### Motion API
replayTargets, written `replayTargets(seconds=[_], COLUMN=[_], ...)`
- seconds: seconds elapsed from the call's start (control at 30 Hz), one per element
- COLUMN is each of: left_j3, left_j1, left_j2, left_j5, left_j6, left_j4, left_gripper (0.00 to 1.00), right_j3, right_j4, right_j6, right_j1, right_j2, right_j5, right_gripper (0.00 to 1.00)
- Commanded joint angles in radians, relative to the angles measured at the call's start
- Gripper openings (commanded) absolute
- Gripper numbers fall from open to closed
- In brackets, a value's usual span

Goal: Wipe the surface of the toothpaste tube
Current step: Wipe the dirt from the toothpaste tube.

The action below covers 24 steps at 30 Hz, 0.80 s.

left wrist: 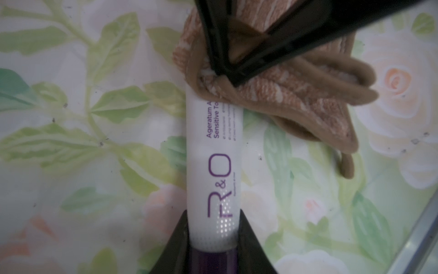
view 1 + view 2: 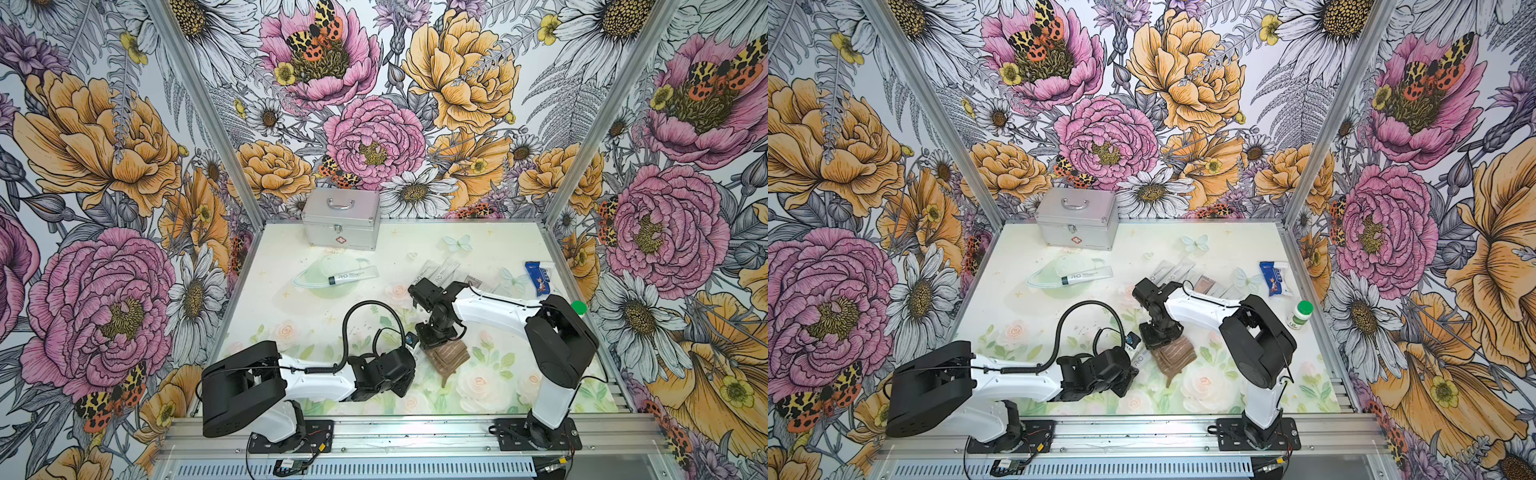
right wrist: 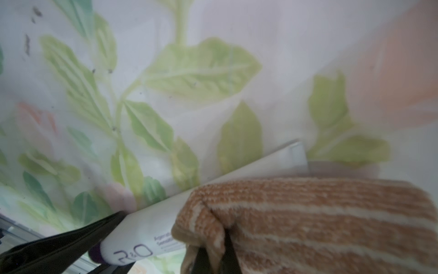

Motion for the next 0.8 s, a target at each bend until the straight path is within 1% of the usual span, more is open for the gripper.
replayTargets(seconds=[0.0, 0.13, 0.3, 0.37, 0.5, 0.57, 0.77], left_j3=[-0.016, -0.018, -0.01, -0.01, -0.004, 0.003, 0.017], left_j1=[0.029, 0.052, 0.068, 0.07, 0.07, 0.075, 0.144], left_j2=[-0.008, -0.033, -0.06, -0.066, -0.081, -0.097, -0.116], left_j5=[-0.022, -0.016, -0.044, -0.048, -0.068, -0.089, -0.091], left_j6=[0.003, -0.007, -0.017, -0.025, -0.043, -0.056, -0.067], left_j4=[-0.007, -0.022, -0.094, -0.106, -0.144, -0.169, -0.202], left_gripper=[0.25, 0.25, 0.25, 0.25, 0.25, 0.26, 0.27], right_j3=[-0.054, -0.075, -0.085, -0.09, -0.101, -0.106, -0.121], right_j4=[0.004, 0.001, -0.009, -0.01, -0.009, -0.007, -0.008], right_j6=[0.027, -0.003, -0.052, -0.065, -0.071, -0.069, -0.046], right_j1=[0.021, -0.034, -0.149, -0.185, -0.211, -0.21, -0.156], right_j2=[0.019, 0.063, 0.104, 0.102, 0.069, 0.047, -0.013], right_j5=[-0.085, -0.002, 0.119, 0.142, 0.141, 0.113, 0.075], right_gripper=[0.0, 0.0, 0.0, 0.0, 0.0, 0.0, 0.0])
